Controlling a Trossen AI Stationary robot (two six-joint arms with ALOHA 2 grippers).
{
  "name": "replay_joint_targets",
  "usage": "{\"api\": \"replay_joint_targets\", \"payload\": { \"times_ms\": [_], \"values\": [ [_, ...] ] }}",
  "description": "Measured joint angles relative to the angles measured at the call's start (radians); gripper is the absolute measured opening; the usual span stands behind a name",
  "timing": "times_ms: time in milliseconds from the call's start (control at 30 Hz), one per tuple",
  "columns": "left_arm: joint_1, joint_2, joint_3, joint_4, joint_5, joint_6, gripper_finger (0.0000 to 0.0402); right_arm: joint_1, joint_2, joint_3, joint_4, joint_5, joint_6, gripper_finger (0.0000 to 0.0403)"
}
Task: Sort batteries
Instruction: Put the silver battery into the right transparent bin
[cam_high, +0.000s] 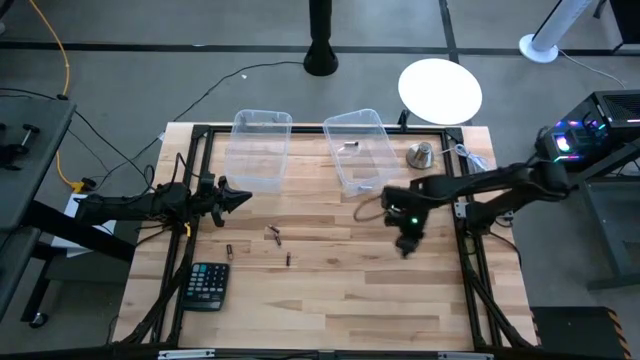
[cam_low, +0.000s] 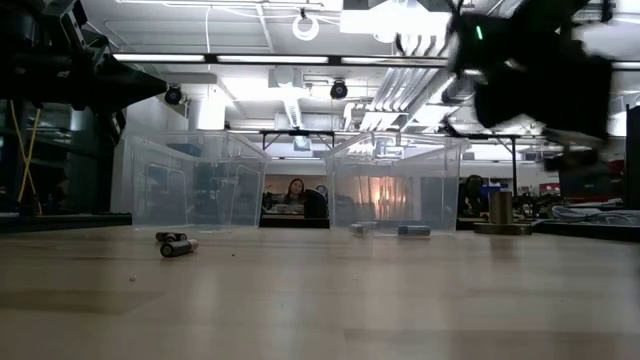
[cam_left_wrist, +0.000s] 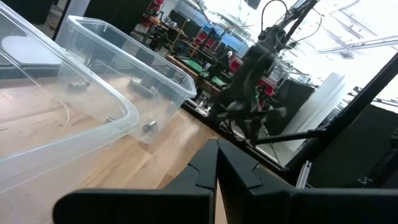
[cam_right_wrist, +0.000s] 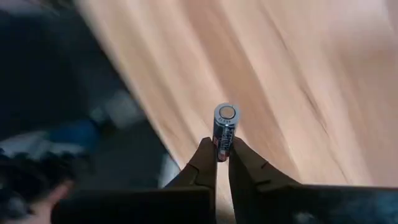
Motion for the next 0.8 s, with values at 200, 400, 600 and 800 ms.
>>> {"api": "replay_joint_targets", "payload": {
  "times_ms": [200,400,600,800],
  "values": [
    [0.0,0.0,0.0,0.0,0.0,0.0,0.0,-0.1,-0.099,0.001,0.652,0.248,0.235,0.0003],
    [0.0,0.0,0.0,0.0,0.0,0.0,0.0,-0.256,-0.104,0.09,0.671,0.695,0.167,0.0002],
    [0.0,0.0,0.0,0.0,0.0,0.0,0.0,-0.315,0.018,0.296,0.386,0.929,-0.01,0.0003],
    [0.0,0.0,0.0,0.015,-0.014,-0.002,0.0,-0.299,0.177,0.53,0.133,1.071,-0.149,0.0068]
  ]
}}
